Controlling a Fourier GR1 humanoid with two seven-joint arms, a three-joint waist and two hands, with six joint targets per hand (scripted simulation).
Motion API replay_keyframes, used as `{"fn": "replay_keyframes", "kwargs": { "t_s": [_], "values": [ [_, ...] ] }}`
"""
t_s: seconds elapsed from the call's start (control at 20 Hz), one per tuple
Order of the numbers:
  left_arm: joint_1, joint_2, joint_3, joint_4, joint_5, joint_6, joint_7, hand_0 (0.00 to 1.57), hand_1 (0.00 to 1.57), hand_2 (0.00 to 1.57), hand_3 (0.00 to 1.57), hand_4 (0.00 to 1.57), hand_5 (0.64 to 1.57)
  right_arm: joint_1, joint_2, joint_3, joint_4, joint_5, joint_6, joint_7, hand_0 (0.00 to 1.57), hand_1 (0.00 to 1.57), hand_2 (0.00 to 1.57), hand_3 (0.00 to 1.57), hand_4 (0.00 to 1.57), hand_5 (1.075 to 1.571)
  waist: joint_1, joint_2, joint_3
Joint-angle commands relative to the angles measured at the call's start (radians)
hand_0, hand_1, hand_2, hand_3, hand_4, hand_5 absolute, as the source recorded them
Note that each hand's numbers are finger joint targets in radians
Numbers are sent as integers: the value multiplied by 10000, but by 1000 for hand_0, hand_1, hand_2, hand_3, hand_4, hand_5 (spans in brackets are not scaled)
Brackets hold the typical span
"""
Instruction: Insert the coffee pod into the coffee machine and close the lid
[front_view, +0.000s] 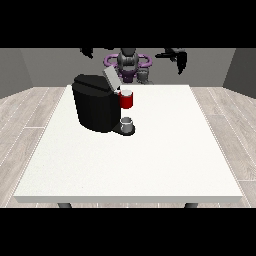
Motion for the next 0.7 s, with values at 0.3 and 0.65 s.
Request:
{"fn": "replay_keyframes", "kwargs": {
  "t_s": [0.3,0.65],
  "values": [
    [1674,-215,-1590,-2355,1173,708,945,0,0,0,0,0,1571,-669,54,-495,1463,-383,522,-347,0,0,0,0,0,1571,306,594,1],
    [1789,87,-1085,-3754,1117,459,922,0,0,0,0,0,1571,-1717,-157,-925,2435,-316,646,-1170,0,0,0,0,0,1571,123,1948,0]
  ]
}}
